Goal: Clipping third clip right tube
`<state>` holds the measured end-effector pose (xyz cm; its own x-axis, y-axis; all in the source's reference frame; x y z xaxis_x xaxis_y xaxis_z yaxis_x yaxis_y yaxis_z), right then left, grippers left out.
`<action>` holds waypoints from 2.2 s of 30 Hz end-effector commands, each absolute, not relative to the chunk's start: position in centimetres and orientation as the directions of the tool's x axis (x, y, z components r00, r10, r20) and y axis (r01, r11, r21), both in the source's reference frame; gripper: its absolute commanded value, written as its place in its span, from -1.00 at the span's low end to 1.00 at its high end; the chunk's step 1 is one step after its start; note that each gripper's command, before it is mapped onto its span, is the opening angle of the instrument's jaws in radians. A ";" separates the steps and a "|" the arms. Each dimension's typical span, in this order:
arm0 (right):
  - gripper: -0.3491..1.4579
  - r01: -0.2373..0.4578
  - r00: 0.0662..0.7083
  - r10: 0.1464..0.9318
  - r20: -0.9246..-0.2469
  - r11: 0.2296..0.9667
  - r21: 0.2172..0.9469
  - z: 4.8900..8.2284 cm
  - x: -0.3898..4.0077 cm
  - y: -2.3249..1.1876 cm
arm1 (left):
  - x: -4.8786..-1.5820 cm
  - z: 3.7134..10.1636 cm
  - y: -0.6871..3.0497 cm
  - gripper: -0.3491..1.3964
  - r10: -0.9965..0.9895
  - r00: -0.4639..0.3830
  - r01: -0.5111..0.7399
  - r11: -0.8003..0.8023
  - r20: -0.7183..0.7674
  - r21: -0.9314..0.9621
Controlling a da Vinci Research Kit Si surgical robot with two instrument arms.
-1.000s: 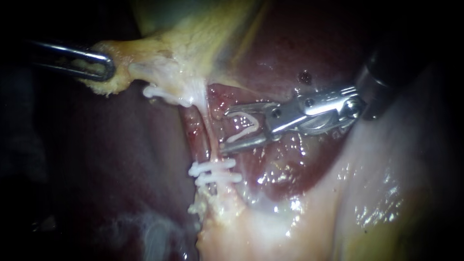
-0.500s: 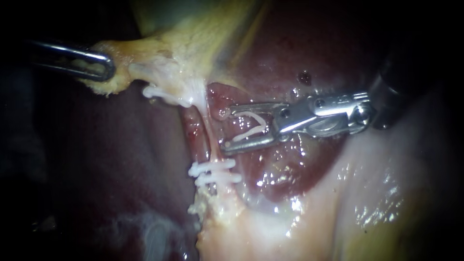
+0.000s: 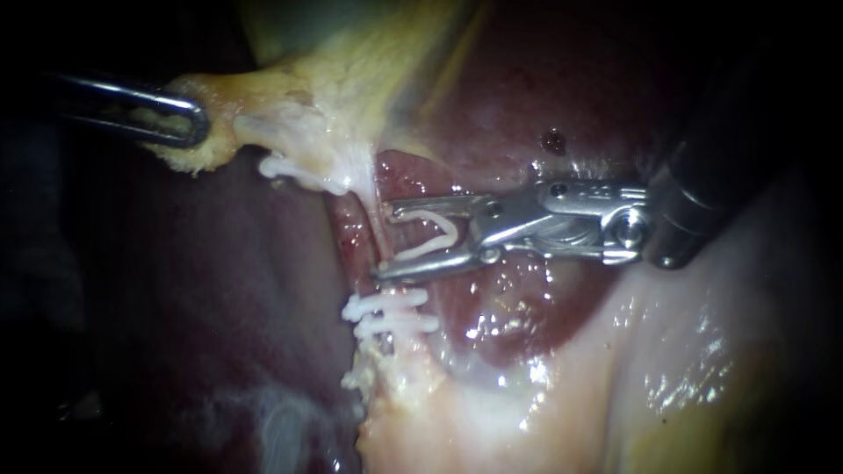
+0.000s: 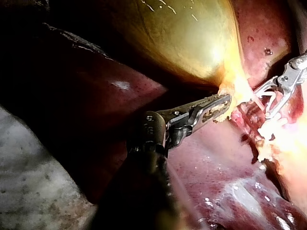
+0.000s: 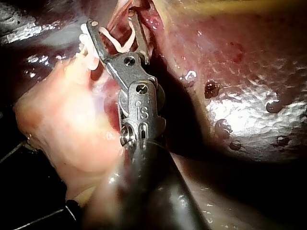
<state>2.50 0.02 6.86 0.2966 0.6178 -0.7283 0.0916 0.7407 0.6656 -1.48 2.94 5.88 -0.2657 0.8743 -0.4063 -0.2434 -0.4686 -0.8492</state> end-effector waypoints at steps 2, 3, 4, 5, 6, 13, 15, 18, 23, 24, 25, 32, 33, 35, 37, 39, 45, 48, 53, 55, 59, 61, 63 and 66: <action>-0.06 0.095 0.295 0.620 -0.727 0.738 0.668 6.88 2.58 0.01 | -1.49 5.88 2.94 -1.00 0.874 -0.266 -0.244 -0.468 -0.406 -0.849; -0.06 0.097 0.293 0.624 -0.725 0.735 0.672 6.89 2.61 0.01 | -1.49 5.88 2.94 -1.00 0.874 -0.266 -0.244 -0.468 -0.406 -0.849; -0.07 0.101 0.293 0.627 -0.722 0.731 0.675 6.90 2.64 0.01 | -1.49 5.88 2.94 -1.00 0.874 -0.266 -0.244 -0.468 -0.406 -0.849; -0.07 0.109 0.289 0.630 -0.721 0.726 0.679 6.90 2.68 0.02 | -1.49 5.88 2.94 -1.00 0.874 -0.266 -0.244 -0.468 -0.406 -0.849; -0.07 0.111 0.283 0.634 -0.719 0.723 0.682 6.91 2.70 0.02 | -1.49 5.88 2.94 -1.00 0.874 -0.266 -0.244 -0.468 -0.406 -0.849; -0.08 0.113 0.262 0.649 -0.715 0.715 0.690 6.92 2.84 0.04 | -1.49 5.88 2.93 -1.00 0.874 -0.265 -0.244 -0.468 -0.406 -0.849; -0.08 0.111 0.256 0.654 -0.712 0.711 0.694 6.93 2.87 0.04 | -1.49 5.88 2.93 -1.00 0.874 -0.265 -0.244 -0.468 -0.406 -0.849; -0.08 0.111 0.245 0.661 -0.709 0.708 0.698 6.93 2.89 0.05 | -1.49 5.88 2.94 -1.00 0.874 -0.265 -0.244 -0.468 -0.406 -0.849; -0.08 0.127 0.212 0.684 -0.698 0.689 0.714 6.90 2.91 0.05 | -1.49 5.88 2.94 -1.00 0.874 -0.265 -0.244 -0.468 -0.406 -0.849; -0.08 0.136 0.202 0.689 -0.696 0.684 0.717 6.88 2.91 0.05 | -1.49 5.88 2.94 -1.00 0.874 -0.265 -0.244 -0.468 -0.406 -0.849; -0.08 0.142 0.197 0.690 -0.696 0.683 0.717 6.87 2.91 0.06 | -1.49 5.88 2.94 -1.00 0.874 -0.265 -0.244 -0.468 -0.406 -0.849; -0.08 0.167 0.155 0.709 -0.688 0.668 0.725 6.70 2.93 0.08 | -1.49 5.88 2.93 -1.00 0.874 -0.266 -0.244 -0.468 -0.406 -0.849; -0.08 0.168 0.153 0.712 -0.685 0.665 0.728 6.66 2.93 0.09 | -1.49 5.88 2.93 -1.00 0.874 -0.266 -0.244 -0.468 -0.406 -0.849; -0.08 0.173 0.147 0.719 -0.679 0.658 0.733 6.62 2.92 0.10 | -1.49 5.88 2.93 -1.00 0.874 -0.266 -0.244 -0.468 -0.406 -0.849; -0.08 0.177 0.142 0.725 -0.674 0.651 0.738 6.57 2.93 0.11 | -1.49 5.88 2.93 -1.00 0.874 -0.266 -0.244 -0.468 -0.406 -0.849; -0.08 0.184 0.142 0.725 -0.674 0.650 0.738 6.54 2.93 0.11 | -1.49 5.88 2.94 -1.00 0.874 -0.266 -0.244 -0.468 -0.406 -0.849; -0.11 0.200 0.139 0.728 -0.671 0.643 0.739 6.52 2.93 0.10 | -1.49 5.88 2.94 -1.00 0.874 -0.266 -0.244 -0.469 -0.406 -0.849; -0.15 0.200 0.132 0.736 -0.664 0.636 0.745 6.52 2.92 0.11 | -1.49 5.88 2.94 -1.00 0.874 -0.266 -0.244 -0.469 -0.406 -0.849; -0.26 0.199 0.127 0.747 -0.653 0.626 0.754 6.51 2.89 0.12 | -1.49 5.89 2.94 -1.00 0.874 -0.266 -0.244 -0.469 -0.406 -0.849; -0.31 0.195 0.127 0.750 -0.649 0.622 0.758 6.51 2.88 0.12 | -1.49 5.89 2.94 -1.00 0.874 -0.266 -0.244 -0.469 -0.406 -0.849; -0.42 0.185 0.126 0.754 -0.644 0.620 0.762 6.53 2.87 0.14 | -1.49 5.89 2.94 -1.00 0.874 -0.266 -0.244 -0.469 -0.406 -0.849; -0.50 0.179 0.125 0.755 -0.644 0.621 0.763 6.53 2.86 0.14 | -1.49 5.89 2.94 -1.00 0.874 -0.266 -0.244 -0.469 -0.406 -0.849; -0.61 0.173 0.125 0.758 -0.640 0.618 0.767 6.54 2.84 0.15 | -1.49 5.89 2.94 -1.00 0.874 -0.266 -0.244 -0.469 -0.406 -0.849; -0.93 0.166 0.125 0.774 -0.621 0.601 0.782 6.56 2.82 0.16 | -1.49 5.89 2.94 -1.00 0.874 -0.266 -0.244 -0.469 -0.406 -0.849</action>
<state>2.78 0.17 6.59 0.1304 0.7879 -0.6018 0.1567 0.5829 0.7973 -1.49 2.94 5.89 -0.2655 0.8743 -0.4062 -0.2439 -0.4686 -0.8491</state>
